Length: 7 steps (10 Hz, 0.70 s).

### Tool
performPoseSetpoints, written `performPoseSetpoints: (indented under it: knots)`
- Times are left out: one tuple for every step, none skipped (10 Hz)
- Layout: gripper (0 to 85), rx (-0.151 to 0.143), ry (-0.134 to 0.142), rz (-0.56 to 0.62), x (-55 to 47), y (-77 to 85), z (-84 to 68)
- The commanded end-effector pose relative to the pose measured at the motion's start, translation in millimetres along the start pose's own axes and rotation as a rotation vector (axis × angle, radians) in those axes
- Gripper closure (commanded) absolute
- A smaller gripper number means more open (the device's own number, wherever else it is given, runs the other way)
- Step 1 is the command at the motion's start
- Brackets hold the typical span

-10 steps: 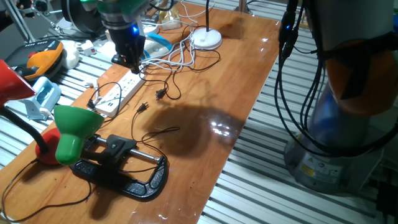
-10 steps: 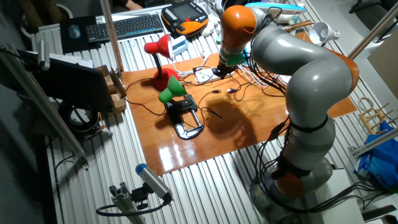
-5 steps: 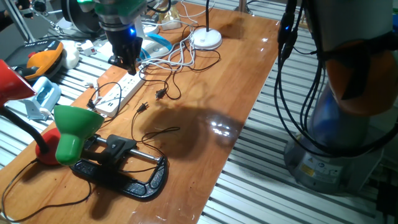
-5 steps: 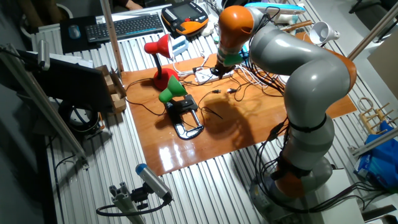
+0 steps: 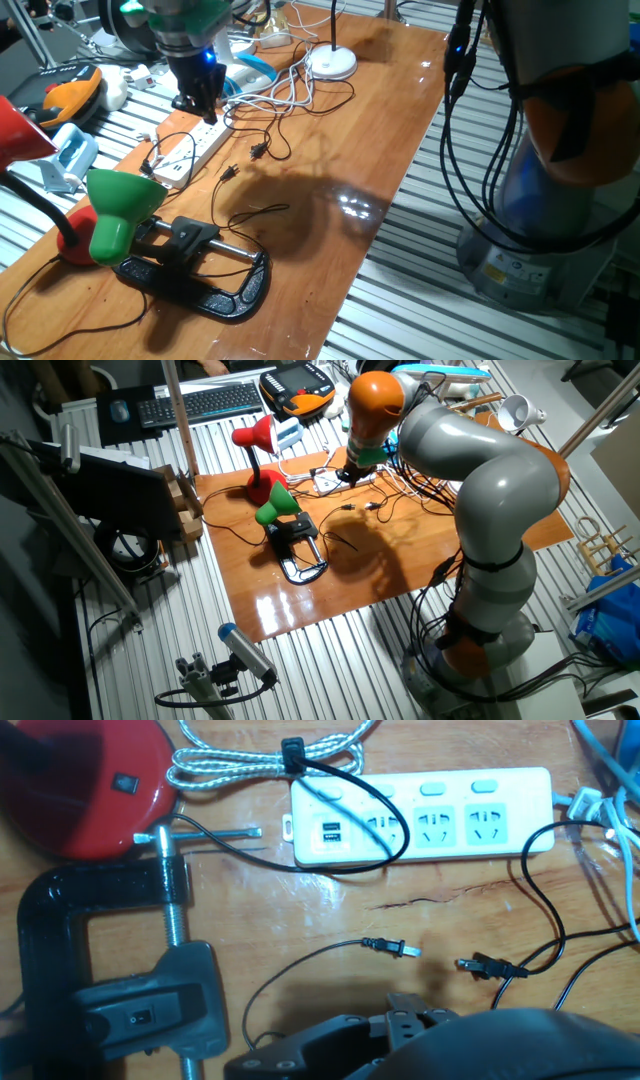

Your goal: Plug in the power cord of the desk lamp, turn on the socket, and light up the desk lamp

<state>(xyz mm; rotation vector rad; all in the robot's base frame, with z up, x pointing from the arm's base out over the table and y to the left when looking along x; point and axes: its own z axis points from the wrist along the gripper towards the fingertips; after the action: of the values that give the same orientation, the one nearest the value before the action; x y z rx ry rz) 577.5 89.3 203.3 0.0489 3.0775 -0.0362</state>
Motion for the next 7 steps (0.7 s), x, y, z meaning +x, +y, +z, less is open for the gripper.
performPoseSetpoints:
  knots:
    - [85.0, -0.002, -0.008, 0.008, -0.7, 2.4, 1.0]
    - [85.0, 0.001, -0.010, 0.011, -2.8, 5.0, 2.1]
    - [85.0, -0.002, -0.005, 0.012, -3.4, 7.0, 0.6]
    - [85.0, -0.006, 0.002, 0.009, -2.8, 8.8, -0.5]
    - [85.0, -0.003, 0.001, 0.006, -3.2, 8.8, -0.5]
    - [85.0, -0.008, 0.006, -0.007, -5.1, 6.7, -1.0]
    - [85.0, -0.017, 0.011, -0.017, -6.7, 4.7, -0.6]
